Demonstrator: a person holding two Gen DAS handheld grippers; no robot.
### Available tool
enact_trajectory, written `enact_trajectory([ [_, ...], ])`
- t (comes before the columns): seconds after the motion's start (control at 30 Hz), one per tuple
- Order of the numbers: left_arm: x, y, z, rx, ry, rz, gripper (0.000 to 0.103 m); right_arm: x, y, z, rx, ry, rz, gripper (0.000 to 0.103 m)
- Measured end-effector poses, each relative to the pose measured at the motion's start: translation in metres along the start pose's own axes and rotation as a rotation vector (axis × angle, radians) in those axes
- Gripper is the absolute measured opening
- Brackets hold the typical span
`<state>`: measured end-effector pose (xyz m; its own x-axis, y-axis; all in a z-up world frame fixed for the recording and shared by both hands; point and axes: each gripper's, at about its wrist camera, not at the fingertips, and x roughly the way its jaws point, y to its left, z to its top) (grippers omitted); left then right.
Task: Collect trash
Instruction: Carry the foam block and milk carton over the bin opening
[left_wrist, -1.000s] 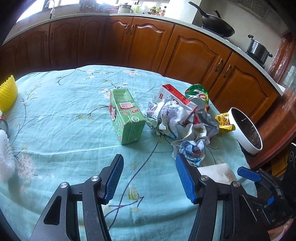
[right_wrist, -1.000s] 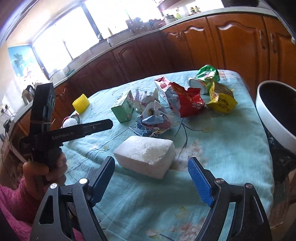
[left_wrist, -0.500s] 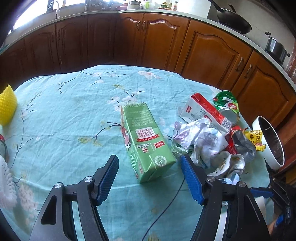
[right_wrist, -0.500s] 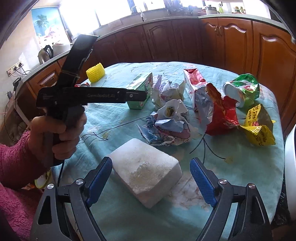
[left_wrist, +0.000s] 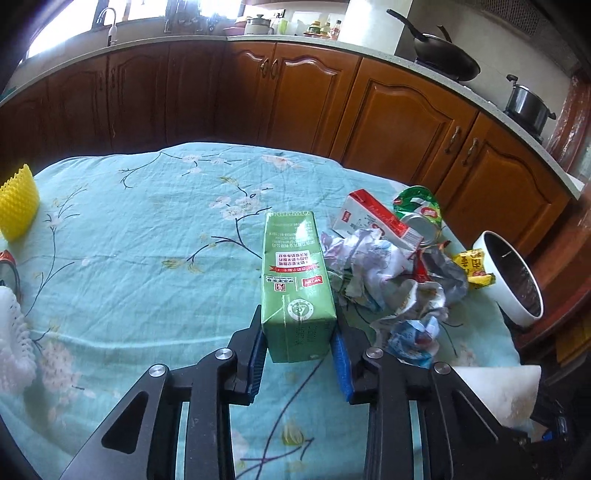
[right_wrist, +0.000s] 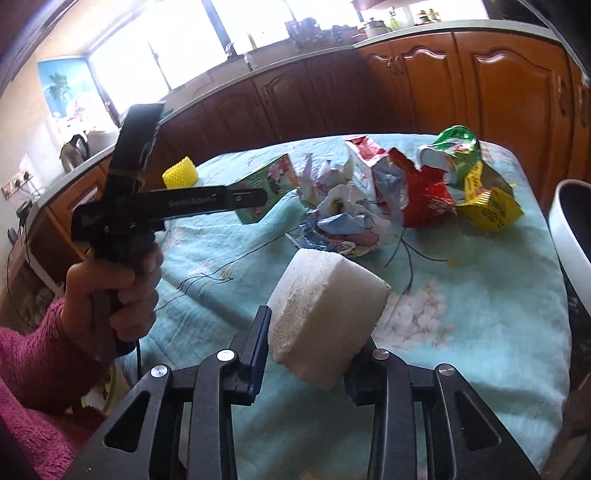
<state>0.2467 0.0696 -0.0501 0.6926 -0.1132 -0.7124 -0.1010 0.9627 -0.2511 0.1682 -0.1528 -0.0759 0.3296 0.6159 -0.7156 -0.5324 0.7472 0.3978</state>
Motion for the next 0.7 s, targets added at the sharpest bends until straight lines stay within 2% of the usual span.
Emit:
enact_trajectory([
  [0.27, -0.043, -0.027, -0.018, 0.046, -0.042, -0.127, 0.030, -0.050, -0.020, -0.016, 0.124, -0.136, -0.107, 0.034],
  [0.5, -0.049, -0.063, -0.027, 0.137, -0.018, -0.214, 0.030, -0.066, -0.044, -0.023, 0.191, -0.175, -0.187, 0.034],
  [0.7, -0.039, -0.091, -0.024, 0.195, 0.014, -0.265, 0.030, -0.089, -0.064, -0.024, 0.218, -0.207, -0.249, 0.034],
])
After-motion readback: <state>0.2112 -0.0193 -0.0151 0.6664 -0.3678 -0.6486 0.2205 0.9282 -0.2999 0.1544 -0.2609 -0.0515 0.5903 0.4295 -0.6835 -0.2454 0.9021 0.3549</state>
